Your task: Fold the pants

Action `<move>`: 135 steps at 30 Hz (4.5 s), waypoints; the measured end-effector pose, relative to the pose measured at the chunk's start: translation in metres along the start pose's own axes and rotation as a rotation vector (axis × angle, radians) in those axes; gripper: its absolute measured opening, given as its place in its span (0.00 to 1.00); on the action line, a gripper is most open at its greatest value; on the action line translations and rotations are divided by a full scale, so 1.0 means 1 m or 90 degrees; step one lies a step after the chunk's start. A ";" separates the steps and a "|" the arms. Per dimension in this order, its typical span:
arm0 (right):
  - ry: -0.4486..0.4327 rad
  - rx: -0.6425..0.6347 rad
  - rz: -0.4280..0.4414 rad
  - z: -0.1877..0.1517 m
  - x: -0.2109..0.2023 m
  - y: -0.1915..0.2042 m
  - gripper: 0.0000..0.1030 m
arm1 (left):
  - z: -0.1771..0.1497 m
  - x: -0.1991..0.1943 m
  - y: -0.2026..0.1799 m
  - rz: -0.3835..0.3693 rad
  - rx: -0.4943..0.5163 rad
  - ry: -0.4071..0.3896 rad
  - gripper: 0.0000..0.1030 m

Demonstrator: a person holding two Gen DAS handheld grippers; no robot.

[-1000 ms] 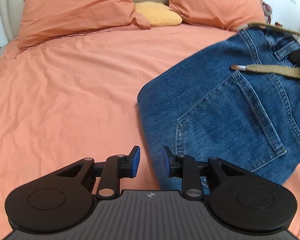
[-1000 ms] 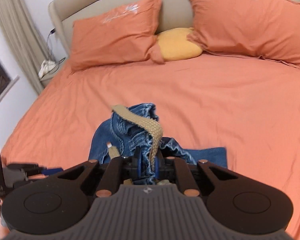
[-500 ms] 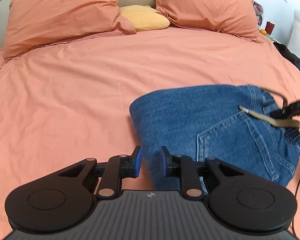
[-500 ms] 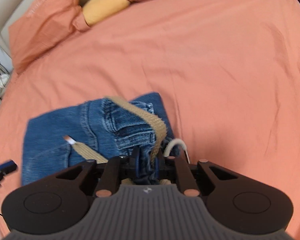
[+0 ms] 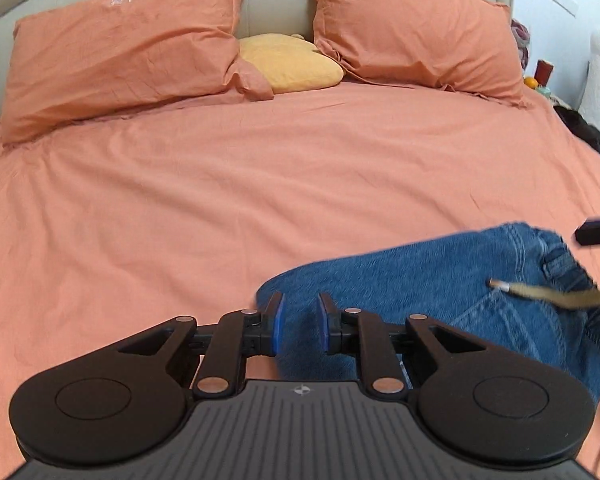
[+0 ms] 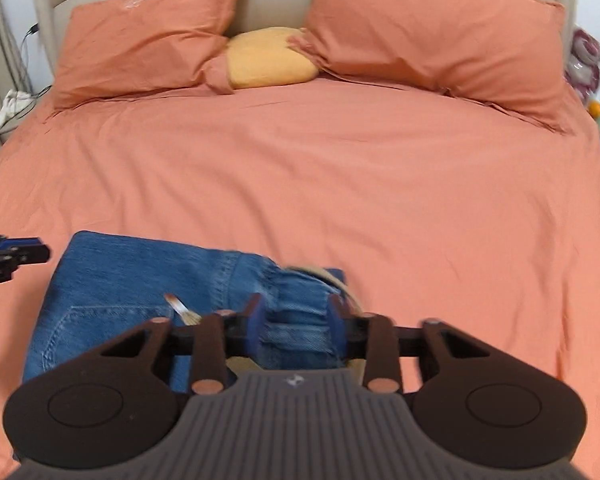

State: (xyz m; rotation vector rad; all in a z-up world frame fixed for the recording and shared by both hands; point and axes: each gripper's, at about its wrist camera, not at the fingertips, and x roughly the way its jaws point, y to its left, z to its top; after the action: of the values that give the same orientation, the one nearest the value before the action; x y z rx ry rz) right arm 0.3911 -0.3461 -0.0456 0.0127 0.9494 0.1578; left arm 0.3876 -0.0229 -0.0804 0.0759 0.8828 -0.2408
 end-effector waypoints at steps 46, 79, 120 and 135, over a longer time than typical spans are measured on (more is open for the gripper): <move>-0.032 0.031 -0.025 -0.161 -0.065 0.011 0.16 | -0.154 -0.092 -0.020 -0.018 -0.039 0.060 0.20; -0.053 -0.001 0.024 -0.216 -0.088 0.059 0.27 | -0.211 -0.077 -0.046 -0.005 0.231 0.148 0.11; 0.016 0.302 0.085 -0.123 -0.015 -0.080 0.84 | -0.109 -0.010 0.051 -0.144 -0.257 0.064 0.86; 0.026 0.380 0.242 -0.140 0.024 -0.099 0.48 | -0.116 0.015 0.058 -0.219 -0.323 0.046 0.39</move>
State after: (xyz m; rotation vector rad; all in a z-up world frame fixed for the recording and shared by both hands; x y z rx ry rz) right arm 0.3041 -0.4489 -0.1540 0.7452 0.9988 0.2204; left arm 0.3235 0.0502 -0.1678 -0.5455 1.0038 -0.3290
